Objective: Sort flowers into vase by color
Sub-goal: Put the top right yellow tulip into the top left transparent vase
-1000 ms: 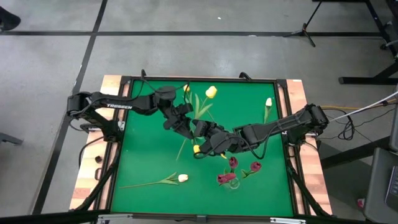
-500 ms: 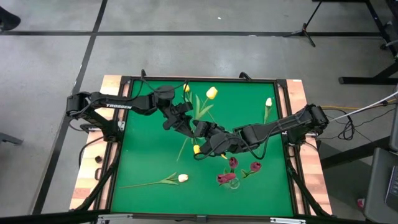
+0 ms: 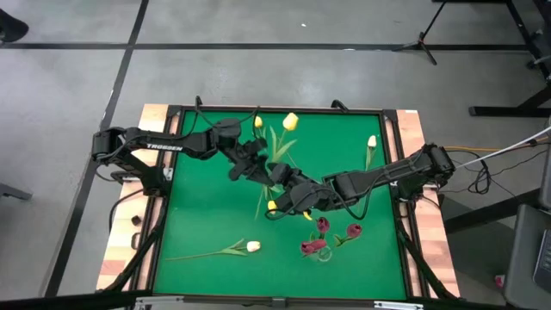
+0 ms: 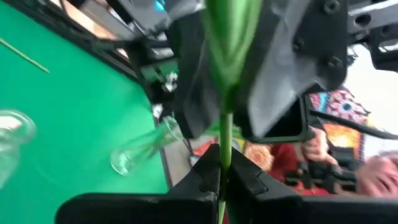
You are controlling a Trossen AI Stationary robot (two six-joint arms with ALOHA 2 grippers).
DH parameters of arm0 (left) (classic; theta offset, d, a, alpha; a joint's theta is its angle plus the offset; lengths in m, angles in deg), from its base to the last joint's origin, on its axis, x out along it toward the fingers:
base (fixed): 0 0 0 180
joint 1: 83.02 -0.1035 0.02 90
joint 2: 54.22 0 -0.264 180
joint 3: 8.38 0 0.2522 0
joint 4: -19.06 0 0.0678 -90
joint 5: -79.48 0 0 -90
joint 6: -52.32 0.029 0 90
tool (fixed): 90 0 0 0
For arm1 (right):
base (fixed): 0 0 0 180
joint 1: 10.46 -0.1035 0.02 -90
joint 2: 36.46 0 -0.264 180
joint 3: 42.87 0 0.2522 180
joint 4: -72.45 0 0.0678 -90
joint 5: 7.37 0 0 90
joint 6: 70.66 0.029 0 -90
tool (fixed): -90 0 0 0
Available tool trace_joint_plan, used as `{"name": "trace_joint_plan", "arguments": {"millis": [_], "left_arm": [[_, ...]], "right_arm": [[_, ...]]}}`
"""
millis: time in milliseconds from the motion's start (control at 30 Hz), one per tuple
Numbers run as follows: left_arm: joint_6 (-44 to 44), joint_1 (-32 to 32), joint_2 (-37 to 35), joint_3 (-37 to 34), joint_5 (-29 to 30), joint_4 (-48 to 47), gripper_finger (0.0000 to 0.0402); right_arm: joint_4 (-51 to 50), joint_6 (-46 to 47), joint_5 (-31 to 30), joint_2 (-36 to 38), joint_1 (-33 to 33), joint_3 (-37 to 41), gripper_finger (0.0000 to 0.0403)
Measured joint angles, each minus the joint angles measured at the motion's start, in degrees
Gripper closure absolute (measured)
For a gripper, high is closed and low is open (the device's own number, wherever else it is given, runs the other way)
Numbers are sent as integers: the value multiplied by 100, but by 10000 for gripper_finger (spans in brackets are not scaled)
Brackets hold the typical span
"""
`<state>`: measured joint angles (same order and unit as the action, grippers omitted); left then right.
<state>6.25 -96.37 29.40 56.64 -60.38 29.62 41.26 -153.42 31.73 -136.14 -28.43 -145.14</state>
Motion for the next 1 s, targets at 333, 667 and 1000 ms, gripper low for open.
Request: {"name": "trace_joint_plan", "arguments": {"millis": [333,667,1000], "left_arm": [[12,-303,-4,0,495,160,401],[37,-701,-16,0,746,334,401],[2092,-1076,-1374,0,3430,-1353,401]], "right_arm": [[42,939,-771,45,-76,0,197],[-282,2209,-1146,624,-118,0,154],[-2693,5341,-1900,1908,-377,0,153]]}}
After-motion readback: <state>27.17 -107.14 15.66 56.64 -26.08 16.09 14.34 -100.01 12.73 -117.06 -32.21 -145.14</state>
